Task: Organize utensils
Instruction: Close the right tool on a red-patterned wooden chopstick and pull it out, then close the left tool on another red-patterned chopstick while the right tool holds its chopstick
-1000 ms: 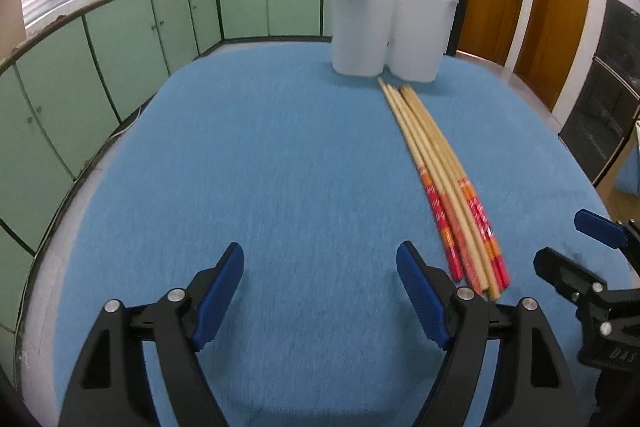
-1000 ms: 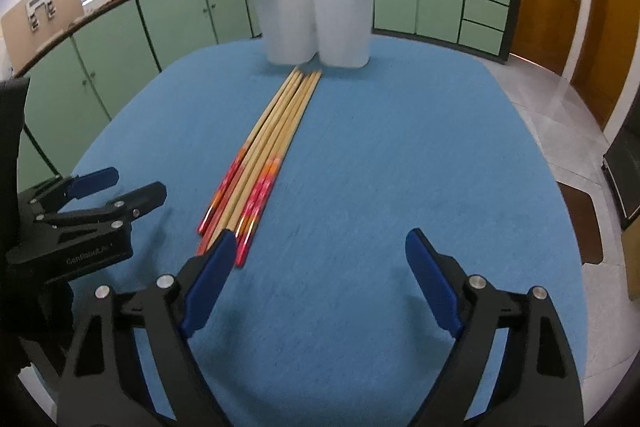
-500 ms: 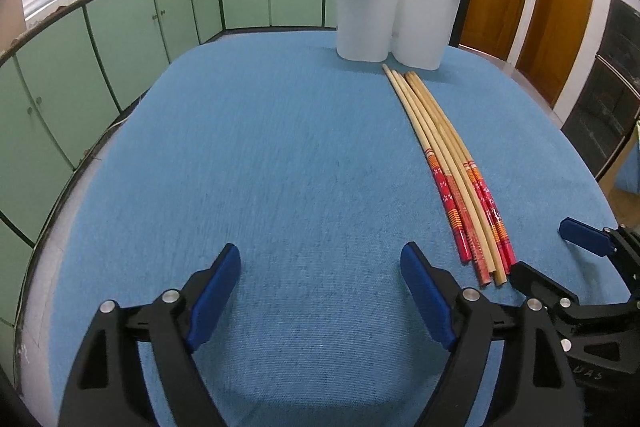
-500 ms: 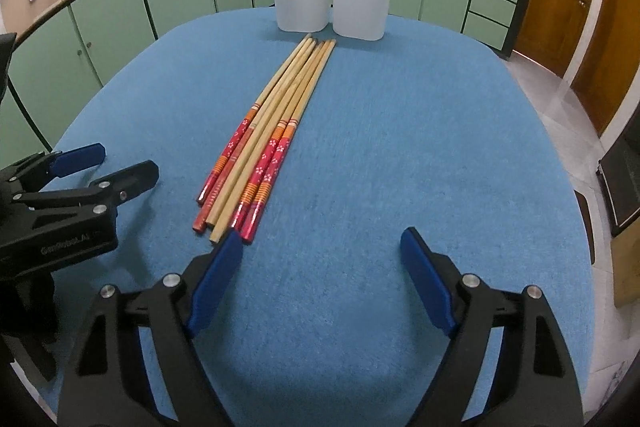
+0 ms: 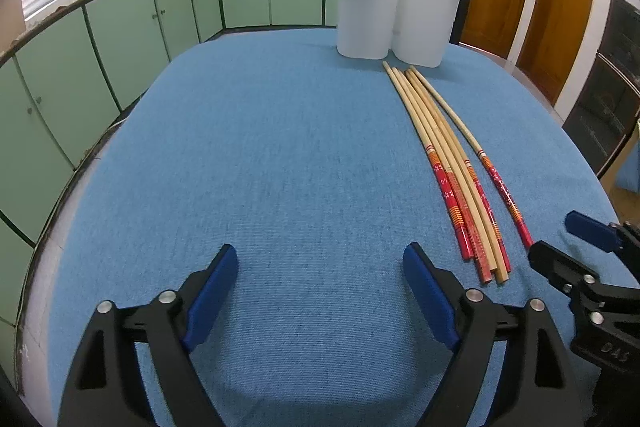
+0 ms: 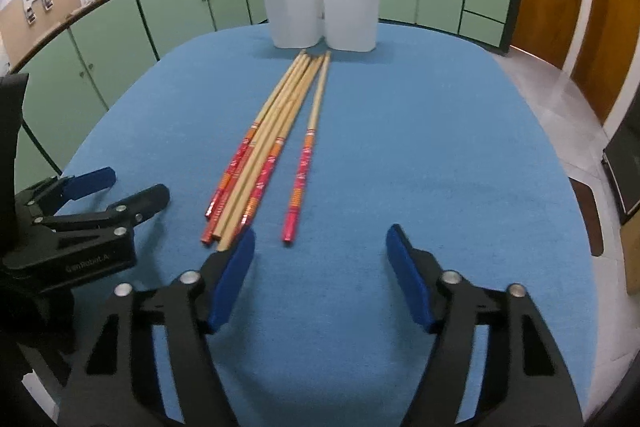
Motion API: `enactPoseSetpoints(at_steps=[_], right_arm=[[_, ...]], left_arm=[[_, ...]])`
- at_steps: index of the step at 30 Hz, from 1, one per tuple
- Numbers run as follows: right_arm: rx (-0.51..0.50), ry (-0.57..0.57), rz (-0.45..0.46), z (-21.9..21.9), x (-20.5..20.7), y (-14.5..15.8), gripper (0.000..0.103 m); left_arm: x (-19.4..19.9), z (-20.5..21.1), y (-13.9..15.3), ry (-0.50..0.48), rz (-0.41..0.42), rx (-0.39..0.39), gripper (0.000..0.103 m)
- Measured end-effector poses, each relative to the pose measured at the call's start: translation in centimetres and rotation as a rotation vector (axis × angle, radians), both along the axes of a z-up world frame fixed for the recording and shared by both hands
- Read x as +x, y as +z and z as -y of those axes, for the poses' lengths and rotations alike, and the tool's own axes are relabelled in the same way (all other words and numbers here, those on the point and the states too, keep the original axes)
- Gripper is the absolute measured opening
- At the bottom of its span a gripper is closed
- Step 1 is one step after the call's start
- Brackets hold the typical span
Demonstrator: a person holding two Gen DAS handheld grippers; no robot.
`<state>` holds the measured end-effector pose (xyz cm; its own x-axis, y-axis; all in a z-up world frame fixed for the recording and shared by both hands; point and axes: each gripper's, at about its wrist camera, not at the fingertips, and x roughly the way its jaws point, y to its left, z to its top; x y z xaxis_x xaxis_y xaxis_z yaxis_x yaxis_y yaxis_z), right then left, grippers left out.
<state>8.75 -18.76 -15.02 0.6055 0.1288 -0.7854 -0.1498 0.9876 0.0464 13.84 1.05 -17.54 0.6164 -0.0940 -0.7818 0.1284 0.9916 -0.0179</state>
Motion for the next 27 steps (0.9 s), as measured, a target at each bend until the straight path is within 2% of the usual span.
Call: enactPoseSetpoints(at_steps=[1, 3, 5, 6, 7, 13, 21, 27], right_arm=[[0.003, 0.009, -0.008, -0.2, 0.1, -0.2, 0.046], [0.012, 0.012, -0.013, -0.4, 0.1, -0.2, 0.038], [0.012, 0.023, -0.008, -0.6, 0.2, -0.2, 0.024], [0.021, 0.03, -0.01, -0.6, 0.2, -0.1, 0.01], [0.028, 0.034, -0.014, -0.4, 0.2, -0.2, 0.006], [0.021, 0.02, -0.003, 0.4, -0.1, 0.0, 0.005], [0.029, -0.059, -0.004, 3.8, -0.3, 0.0, 0.005], [0.041, -0.065, -0.003, 4.5, -0.3, -0.2, 0.005]], left_arm=[[0.0, 0.0, 0.0, 0.001, -0.001, -0.001, 0.083], [0.0, -0.1, 0.0, 0.002, -0.001, -0.002, 0.084], [0.0, 0.0, 0.0, 0.001, -0.001, -0.001, 0.084], [0.1, 0.1, 0.0, 0.001, -0.002, 0.001, 0.084], [0.1, 0.1, 0.0, -0.001, -0.003, 0.005, 0.084], [-0.1, 0.9, -0.2, -0.025, -0.009, 0.027, 0.085], [-0.8, 2.9, -0.1, -0.088, -0.023, 0.018, 0.085], [-0.6, 4.8, 0.0, -0.111, -0.032, 0.02, 0.085]])
